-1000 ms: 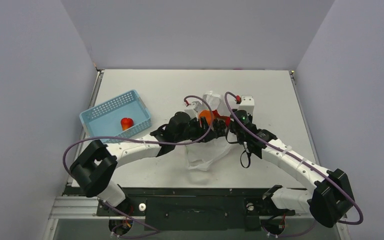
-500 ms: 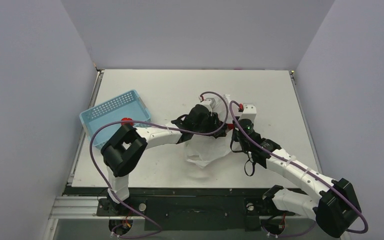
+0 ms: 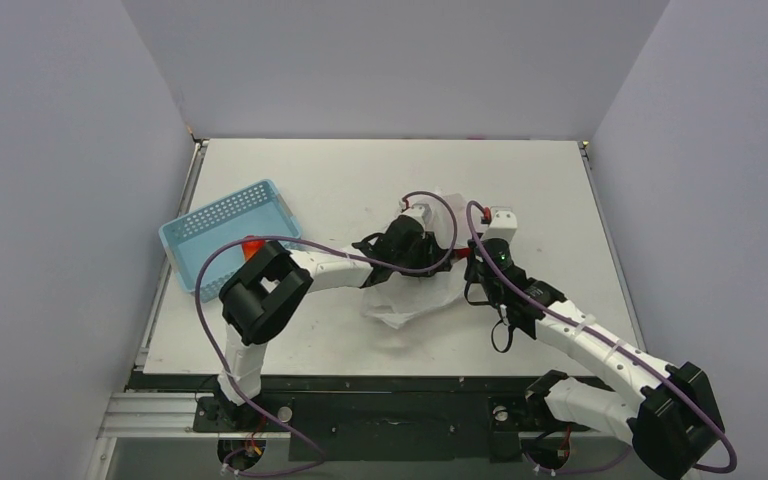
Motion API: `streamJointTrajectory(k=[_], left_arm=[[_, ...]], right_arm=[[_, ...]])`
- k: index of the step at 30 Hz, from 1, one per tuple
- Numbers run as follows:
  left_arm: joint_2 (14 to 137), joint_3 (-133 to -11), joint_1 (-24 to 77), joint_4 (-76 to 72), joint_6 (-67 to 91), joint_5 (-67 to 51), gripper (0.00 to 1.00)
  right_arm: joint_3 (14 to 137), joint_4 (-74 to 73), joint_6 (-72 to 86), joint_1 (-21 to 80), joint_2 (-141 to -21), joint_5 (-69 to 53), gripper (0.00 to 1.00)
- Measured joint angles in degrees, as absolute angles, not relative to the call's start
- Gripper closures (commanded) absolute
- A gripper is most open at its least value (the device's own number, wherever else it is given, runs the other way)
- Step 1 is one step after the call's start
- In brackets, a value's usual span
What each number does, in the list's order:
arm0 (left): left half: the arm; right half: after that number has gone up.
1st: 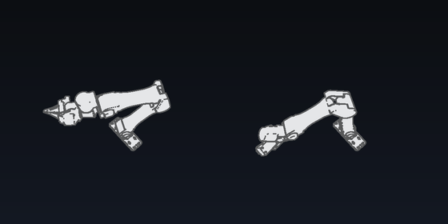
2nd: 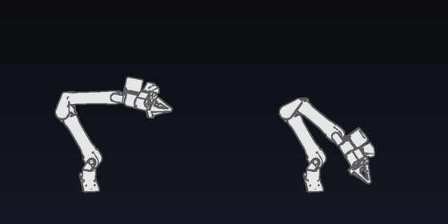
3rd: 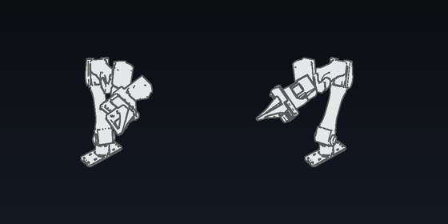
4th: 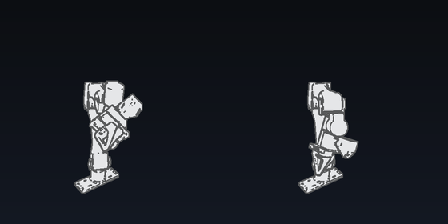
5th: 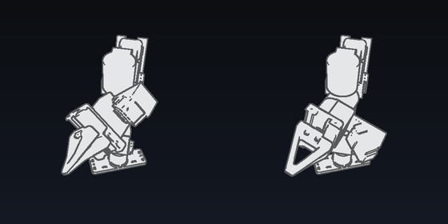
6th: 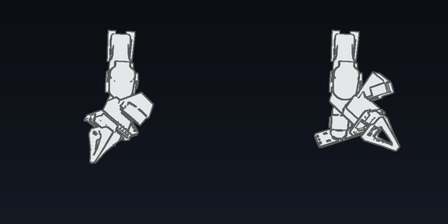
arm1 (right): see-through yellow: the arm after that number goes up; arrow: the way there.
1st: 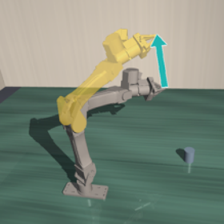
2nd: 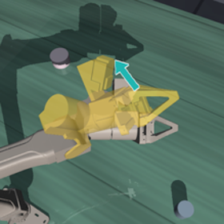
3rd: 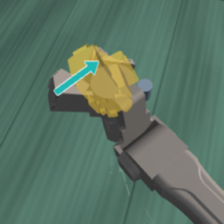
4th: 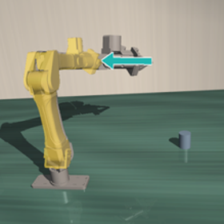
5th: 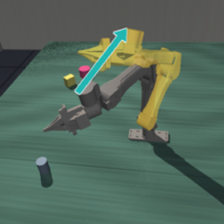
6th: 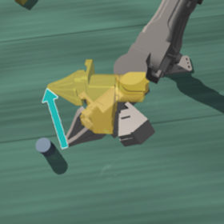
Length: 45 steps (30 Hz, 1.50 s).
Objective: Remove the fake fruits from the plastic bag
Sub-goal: Take out the fake fruit from the plastic bag.
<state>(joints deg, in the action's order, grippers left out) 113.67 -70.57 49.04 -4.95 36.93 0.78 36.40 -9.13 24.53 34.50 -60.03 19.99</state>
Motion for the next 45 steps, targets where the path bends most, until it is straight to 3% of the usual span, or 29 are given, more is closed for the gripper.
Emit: streamJointTrajectory(k=[4, 8, 9, 12, 15, 21, 28, 35, 37, 45], left_arm=[[115.33, -71.68, 49.08, -6.04, 37.28, 1.17, 0.69], [116.51, -72.84, 49.08, -6.98, 37.60, 1.67, 0.89], [116.60, -72.90, 49.08, -7.14, 37.71, 1.83, 0.93], [116.60, -72.90, 49.08, -7.11, 37.87, 2.42, 1.00], [116.60, -72.90, 49.08, -7.11, 38.17, 2.72, 1.00], [115.61, -72.49, 49.08, -7.01, 38.79, 2.74, 1.00], [111.37, -71.05, 49.12, -6.92, 40.66, 2.74, 1.00], [106.54, -70.65, 49.67, -7.09, 43.03, 2.72, 1.00], [105.21, -70.65, 50.00, -7.07, 43.48, 2.72, 1.00], [98.74, -70.63, 51.24, -4.78, 45.36, 2.46, 1.00]], right_arm=[[34.98, -7.88, 25.12, 34.48, -60.05, 18.94, 0.93], [33.54, -7.07, 26.30, 34.46, -61.19, 18.59, 0.89], [33.45, -6.92, 26.52, 34.44, -61.93, 18.59, 0.86], [33.36, -6.92, 27.68, 34.44, -63.94, 18.65, 0.61], [33.36, -6.94, 29.10, 34.41, -65.36, 18.98, 0.46], [32.01, -6.90, 31.83, 34.20, -66.65, 19.14, 0.37], [28.34, -6.24, 35.16, 33.67, -66.65, 19.55, 0.51], [24.27, -4.69, 36.80, 33.67, -62.02, 19.86, 0.95], [23.11, -4.10, 36.97, 33.61, -59.59, 20.23, 1.00], [20.58, -0.78, 37.15, 33.41, -54.96, 20.99, 1.00]])
